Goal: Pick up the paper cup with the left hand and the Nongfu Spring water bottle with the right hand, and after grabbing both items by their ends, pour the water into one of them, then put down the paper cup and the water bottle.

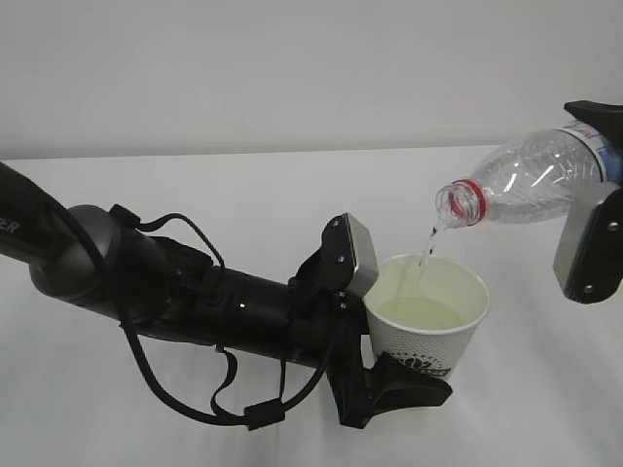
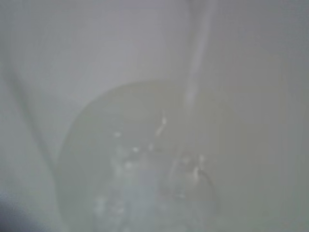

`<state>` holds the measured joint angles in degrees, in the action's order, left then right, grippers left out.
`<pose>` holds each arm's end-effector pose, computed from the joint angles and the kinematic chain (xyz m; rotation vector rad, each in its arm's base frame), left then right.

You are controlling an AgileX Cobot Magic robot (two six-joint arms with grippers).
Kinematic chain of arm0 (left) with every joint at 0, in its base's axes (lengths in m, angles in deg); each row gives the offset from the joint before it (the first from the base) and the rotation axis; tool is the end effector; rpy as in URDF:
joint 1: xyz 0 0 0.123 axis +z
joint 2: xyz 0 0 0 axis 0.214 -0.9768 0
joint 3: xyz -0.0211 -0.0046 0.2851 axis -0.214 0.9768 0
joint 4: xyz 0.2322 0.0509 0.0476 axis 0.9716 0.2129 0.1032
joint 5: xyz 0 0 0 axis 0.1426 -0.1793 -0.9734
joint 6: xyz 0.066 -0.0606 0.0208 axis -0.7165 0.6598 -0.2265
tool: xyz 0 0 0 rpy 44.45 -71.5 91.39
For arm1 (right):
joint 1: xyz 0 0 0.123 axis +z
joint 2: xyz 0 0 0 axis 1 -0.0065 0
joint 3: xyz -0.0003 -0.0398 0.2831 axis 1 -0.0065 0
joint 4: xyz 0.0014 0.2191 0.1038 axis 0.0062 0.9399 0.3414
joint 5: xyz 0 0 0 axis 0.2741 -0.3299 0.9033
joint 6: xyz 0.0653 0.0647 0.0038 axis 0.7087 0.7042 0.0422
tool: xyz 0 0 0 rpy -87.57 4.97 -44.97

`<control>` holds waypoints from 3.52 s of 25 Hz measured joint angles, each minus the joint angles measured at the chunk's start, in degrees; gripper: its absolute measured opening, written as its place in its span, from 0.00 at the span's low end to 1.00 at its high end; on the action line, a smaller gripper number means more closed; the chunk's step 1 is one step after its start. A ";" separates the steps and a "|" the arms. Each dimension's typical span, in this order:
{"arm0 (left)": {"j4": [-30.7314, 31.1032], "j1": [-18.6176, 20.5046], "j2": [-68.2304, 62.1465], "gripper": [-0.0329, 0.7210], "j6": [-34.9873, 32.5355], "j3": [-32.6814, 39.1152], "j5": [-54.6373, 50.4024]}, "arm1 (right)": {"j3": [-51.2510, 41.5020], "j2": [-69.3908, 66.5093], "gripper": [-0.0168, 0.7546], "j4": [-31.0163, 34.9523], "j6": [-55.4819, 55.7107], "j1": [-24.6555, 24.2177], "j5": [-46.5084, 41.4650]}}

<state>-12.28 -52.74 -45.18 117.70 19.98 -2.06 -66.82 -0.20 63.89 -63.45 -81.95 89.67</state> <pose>0.2497 -0.2997 0.1107 1.3945 1.5951 -1.1190 0.2297 0.0420 0.2370 -1.3950 1.0679 -0.9945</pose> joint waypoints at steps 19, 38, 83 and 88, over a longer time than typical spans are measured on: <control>0.00 0.00 0.00 0.77 0.00 0.00 -0.61 | 0.00 0.00 0.65 0.00 0.00 0.00 0.47; 0.00 0.00 0.00 0.77 0.00 0.00 -0.70 | 0.00 0.00 0.65 0.26 0.00 0.00 0.47; -2.90 0.00 -0.08 0.77 0.00 0.00 -0.28 | 0.00 0.00 0.65 2.94 47.35 0.00 2.07; -2.90 0.00 -0.08 0.77 0.00 0.00 -0.40 | -0.19 0.00 0.65 2.98 59.56 0.00 5.95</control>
<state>-15.18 -52.74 -45.27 117.70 19.98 -2.46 -67.02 -0.20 66.87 -3.89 -81.95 95.62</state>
